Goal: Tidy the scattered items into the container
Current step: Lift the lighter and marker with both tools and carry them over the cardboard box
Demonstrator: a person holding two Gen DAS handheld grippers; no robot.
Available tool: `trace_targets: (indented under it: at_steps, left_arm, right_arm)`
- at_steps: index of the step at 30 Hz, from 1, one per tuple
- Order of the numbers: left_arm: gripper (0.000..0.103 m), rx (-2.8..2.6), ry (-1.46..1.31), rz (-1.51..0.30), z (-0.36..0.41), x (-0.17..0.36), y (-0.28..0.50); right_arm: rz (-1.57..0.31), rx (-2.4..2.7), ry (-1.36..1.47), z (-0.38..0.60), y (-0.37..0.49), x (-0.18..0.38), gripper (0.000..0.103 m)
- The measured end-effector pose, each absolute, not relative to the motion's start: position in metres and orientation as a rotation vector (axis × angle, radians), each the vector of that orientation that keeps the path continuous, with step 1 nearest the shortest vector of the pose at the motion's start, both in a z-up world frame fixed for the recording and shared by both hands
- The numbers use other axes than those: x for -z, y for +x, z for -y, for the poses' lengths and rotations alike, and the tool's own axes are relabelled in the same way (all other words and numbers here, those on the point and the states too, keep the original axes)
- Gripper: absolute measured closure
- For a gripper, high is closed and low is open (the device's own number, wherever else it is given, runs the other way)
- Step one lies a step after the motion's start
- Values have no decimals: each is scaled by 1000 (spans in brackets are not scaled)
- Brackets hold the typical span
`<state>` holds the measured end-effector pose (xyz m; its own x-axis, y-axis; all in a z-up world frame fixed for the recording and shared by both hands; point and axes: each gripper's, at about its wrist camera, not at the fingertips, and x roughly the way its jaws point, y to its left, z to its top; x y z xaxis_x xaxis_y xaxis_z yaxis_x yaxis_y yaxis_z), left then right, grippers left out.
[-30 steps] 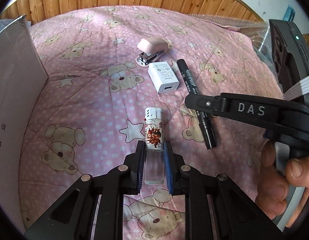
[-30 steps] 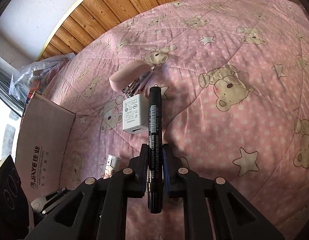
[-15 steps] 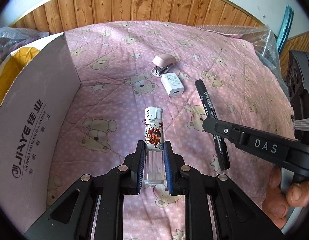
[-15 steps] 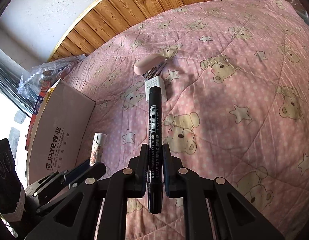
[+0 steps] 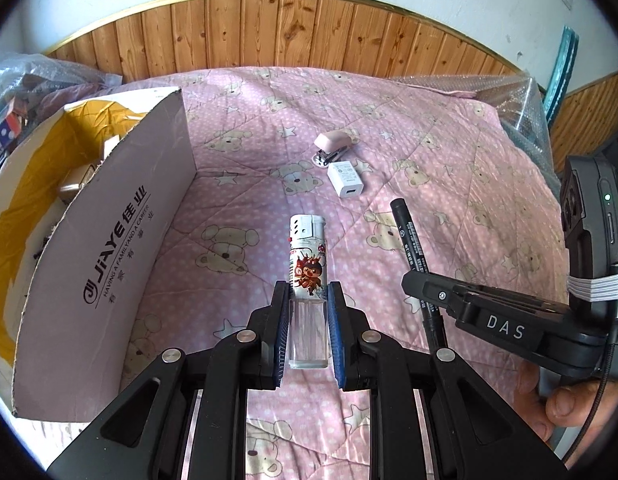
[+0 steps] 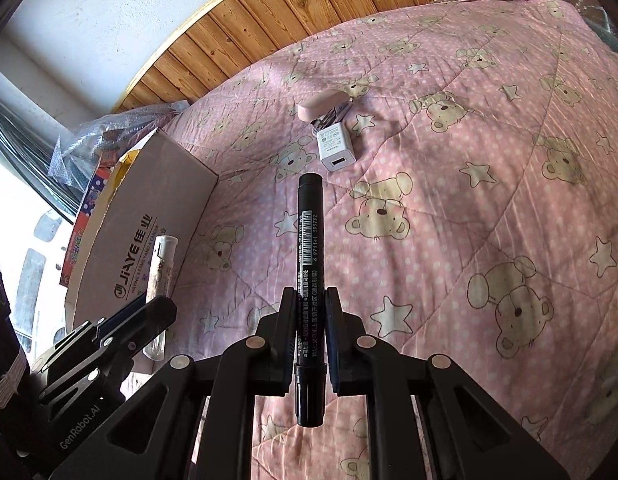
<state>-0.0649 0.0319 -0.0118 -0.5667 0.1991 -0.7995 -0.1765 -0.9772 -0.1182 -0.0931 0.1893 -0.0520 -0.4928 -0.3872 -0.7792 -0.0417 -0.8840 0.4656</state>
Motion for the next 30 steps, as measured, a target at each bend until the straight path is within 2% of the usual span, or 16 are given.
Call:
trace_targets:
  at_steps: [15,23,30]
  left_arm:
    - [85,-2642,-1230,99,-14,-17,-26]
    - [85,-2732,-1110,153,25,-54,-8]
    - [85,-2768,-1093,226,62,-64,-2]
  right_arm:
    - [532,2479,1401,-163,-53,30,89]
    - [426,2446,1336,-124,-43,7,89]
    - [321,2398,1272,-87,-37,-13,89]
